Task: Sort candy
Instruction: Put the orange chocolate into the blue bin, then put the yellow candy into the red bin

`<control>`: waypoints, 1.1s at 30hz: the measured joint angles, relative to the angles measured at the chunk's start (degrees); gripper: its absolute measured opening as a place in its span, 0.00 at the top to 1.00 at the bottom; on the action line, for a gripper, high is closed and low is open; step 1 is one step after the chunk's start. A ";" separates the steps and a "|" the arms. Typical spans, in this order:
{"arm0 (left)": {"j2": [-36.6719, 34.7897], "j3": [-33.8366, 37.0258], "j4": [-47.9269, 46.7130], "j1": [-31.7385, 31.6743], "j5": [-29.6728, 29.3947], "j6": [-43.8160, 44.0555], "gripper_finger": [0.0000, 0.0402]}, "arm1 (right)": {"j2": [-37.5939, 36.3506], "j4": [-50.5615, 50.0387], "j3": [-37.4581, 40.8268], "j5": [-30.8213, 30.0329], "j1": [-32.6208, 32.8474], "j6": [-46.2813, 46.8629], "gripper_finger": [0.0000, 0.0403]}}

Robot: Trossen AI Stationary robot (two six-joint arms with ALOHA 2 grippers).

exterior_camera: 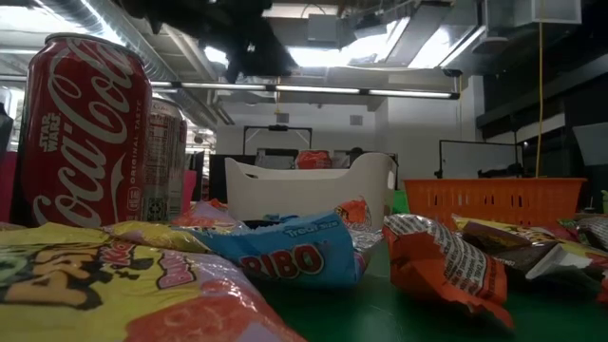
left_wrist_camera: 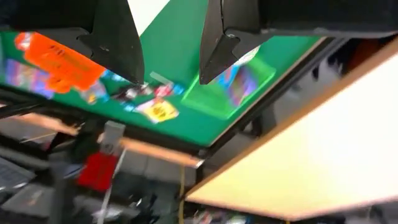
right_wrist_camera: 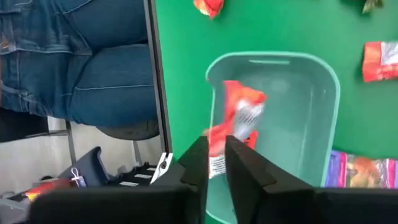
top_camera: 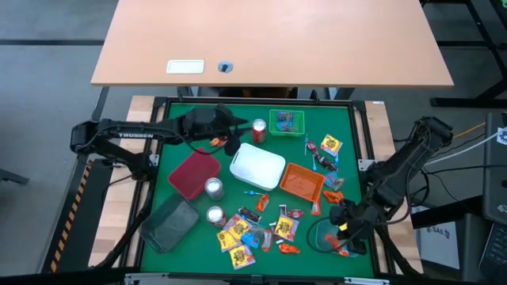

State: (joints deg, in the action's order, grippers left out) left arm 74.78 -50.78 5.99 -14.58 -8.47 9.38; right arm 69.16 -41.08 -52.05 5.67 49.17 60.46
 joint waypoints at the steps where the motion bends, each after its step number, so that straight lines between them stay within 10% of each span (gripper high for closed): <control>1: 0.00 0.00 -1.56 -1.01 0.00 0.76 0.65 | 0.30 -0.25 0.00 -0.01 0.00 0.90 0.83; 20: 0.10 0.01 -53.45 -21.56 -13.14 15.89 0.65 | 0.47 -2.55 0.02 -1.36 -0.13 -0.50 0.68; 33: 0.20 12.11 -44.44 -24.73 -10.89 16.20 0.65 | -0.12 -2.53 0.02 -8.19 -10.35 -23.06 0.67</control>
State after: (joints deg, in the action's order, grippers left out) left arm 74.98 -38.68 -38.45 -39.31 -19.36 25.58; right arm 69.04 -43.62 -52.03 -2.52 38.82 37.40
